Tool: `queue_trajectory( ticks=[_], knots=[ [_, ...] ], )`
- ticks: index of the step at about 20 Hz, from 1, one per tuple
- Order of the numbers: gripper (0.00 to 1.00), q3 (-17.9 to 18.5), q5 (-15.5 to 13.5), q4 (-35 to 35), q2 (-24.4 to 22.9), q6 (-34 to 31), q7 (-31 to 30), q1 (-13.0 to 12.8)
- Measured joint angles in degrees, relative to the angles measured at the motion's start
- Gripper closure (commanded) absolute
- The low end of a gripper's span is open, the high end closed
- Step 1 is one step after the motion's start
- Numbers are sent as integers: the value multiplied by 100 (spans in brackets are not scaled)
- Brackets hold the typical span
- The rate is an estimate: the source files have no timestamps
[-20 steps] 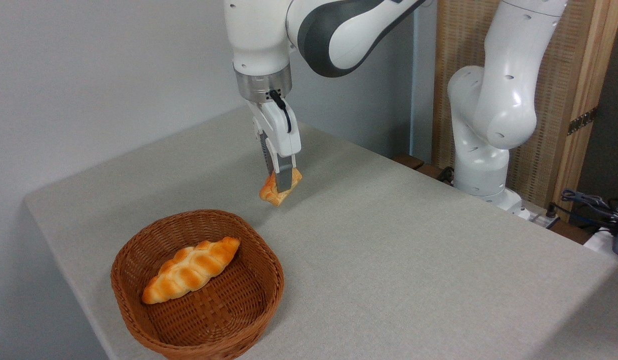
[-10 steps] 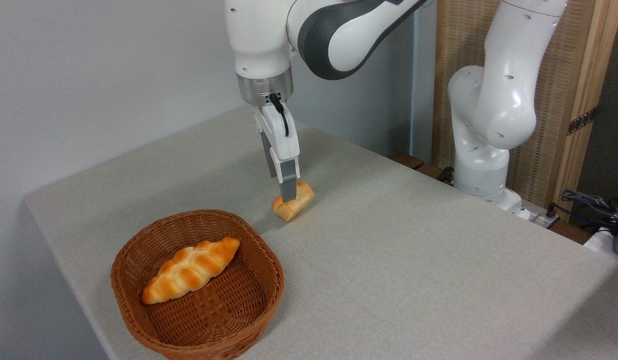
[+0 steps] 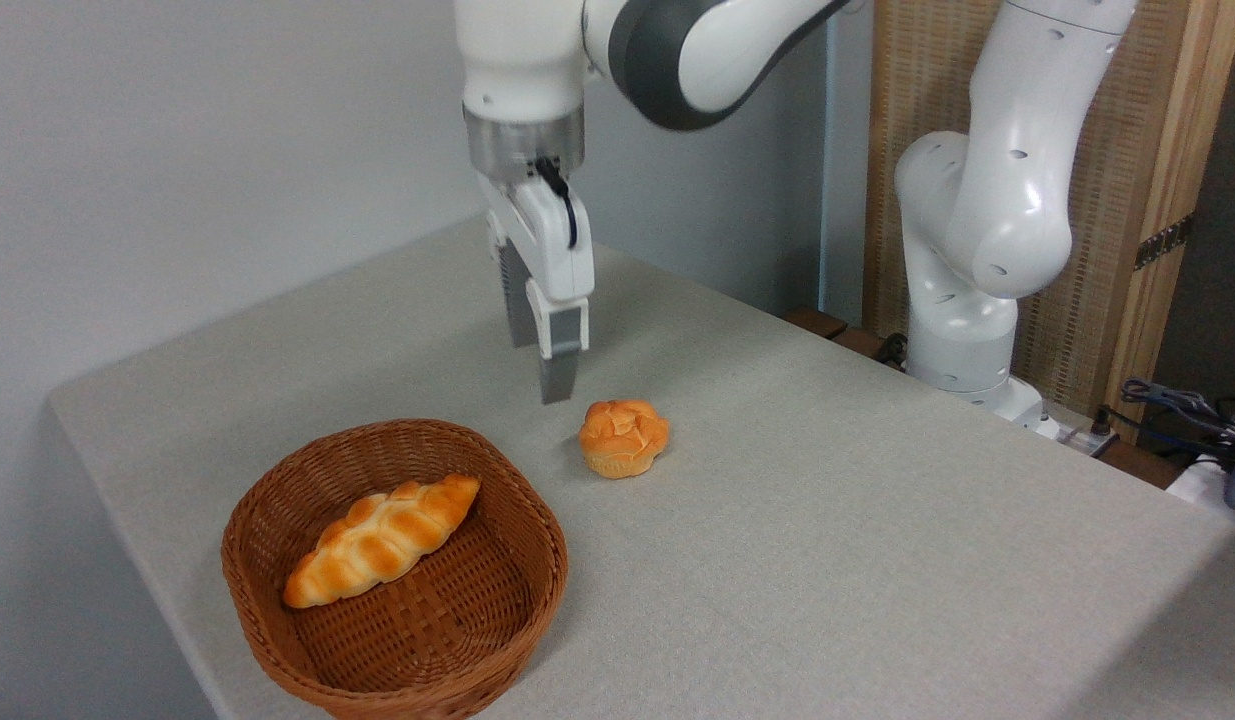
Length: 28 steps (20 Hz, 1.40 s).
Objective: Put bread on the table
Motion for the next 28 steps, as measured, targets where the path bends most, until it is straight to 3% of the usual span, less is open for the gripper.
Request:
queue_trajectory(
  ticks=[3, 6, 11, 13, 17, 22, 25, 28],
  knots=[
    [0, 282, 11, 554, -29, -177, 0, 0],
    [0, 600, 15, 1155, -29, -823, 2, -2],
    [0, 697, 17, 1894, 276, -1316, -150, 8],
    [0, 519, 20, 2125, 515, -1475, -395, 186],
    [0, -235, 193, 2365, 798, -1802, -502, 880],
    [0, -596, 252, 2968, 1253, -2537, -507, 1244],
    [0, -939, 252, 3190, 1492, -2574, -507, 1633],
    [0, -1056, 252, 3268, 1616, -2577, -507, 1726]
  ],
)
